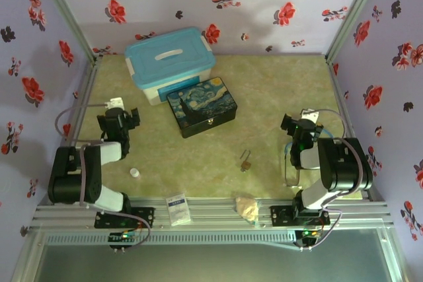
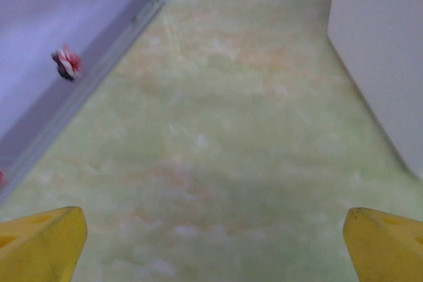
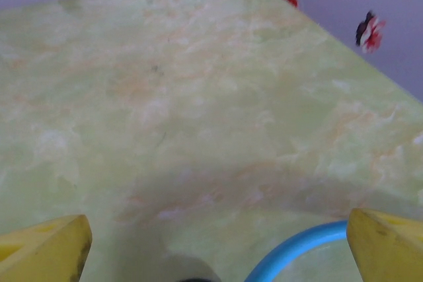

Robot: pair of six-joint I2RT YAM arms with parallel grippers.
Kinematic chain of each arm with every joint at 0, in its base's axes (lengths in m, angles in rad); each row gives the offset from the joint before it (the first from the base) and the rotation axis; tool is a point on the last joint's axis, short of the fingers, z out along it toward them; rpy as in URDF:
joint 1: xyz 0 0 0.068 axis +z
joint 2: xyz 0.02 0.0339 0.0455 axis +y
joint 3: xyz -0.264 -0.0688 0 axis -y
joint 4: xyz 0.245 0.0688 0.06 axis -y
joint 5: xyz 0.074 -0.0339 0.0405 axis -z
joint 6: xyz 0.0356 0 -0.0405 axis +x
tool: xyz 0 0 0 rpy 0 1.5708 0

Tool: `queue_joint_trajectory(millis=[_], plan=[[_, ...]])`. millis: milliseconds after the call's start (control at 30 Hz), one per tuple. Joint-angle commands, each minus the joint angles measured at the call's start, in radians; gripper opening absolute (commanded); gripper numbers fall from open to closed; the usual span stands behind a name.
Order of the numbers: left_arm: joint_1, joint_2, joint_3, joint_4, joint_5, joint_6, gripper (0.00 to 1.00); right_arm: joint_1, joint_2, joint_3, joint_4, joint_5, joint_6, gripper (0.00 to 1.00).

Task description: Unlock the padlock with the key

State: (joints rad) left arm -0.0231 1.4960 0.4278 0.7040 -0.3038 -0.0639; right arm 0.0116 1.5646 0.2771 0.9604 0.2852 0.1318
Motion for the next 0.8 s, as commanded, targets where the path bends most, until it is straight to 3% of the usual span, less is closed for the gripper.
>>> queue_joint_trajectory(millis=[0,133,400,767], plan=[[0.002,0.042,-0.047,0.201,0.075,0.015,1.0,-0.006,-0.021,0.074,-0.028,-0.028,0.005,0.99],[0.002,0.051,-0.044,0.212,0.083,0.023,1.0,-0.005,-0.007,0.101,-0.061,-0.067,-0.012,0.99],[0.021,0.049,-0.026,0.169,0.218,0.061,1.0,-0.003,-0.005,0.099,-0.049,-0.066,-0.021,0.99],[0.023,0.049,-0.028,0.17,0.22,0.06,1.0,-0.002,-0.004,0.113,-0.078,-0.126,-0.042,0.99]])
